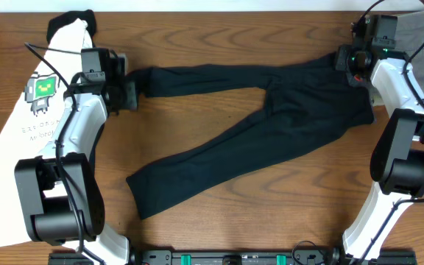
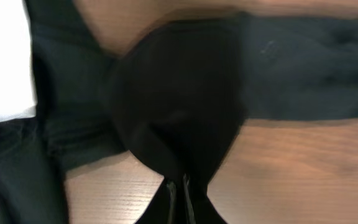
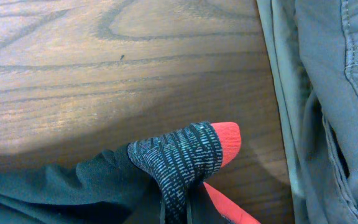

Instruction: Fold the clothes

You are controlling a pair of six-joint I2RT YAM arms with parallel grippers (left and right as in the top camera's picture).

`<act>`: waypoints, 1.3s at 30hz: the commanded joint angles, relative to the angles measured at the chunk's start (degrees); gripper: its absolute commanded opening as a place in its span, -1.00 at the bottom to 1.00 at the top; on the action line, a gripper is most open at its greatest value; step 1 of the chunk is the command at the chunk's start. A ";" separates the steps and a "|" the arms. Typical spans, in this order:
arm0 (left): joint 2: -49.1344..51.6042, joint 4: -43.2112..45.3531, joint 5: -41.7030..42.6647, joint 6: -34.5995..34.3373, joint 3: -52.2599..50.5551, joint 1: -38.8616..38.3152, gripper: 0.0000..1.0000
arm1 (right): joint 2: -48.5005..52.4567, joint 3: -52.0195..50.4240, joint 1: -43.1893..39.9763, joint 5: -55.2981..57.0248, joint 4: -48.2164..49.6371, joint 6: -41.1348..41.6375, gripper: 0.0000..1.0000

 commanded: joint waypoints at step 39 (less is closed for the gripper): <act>6.40 -1.25 -4.48 -2.51 6.82 3.41 0.04 | 0.26 0.76 -0.90 0.57 -1.11 -1.29 -0.94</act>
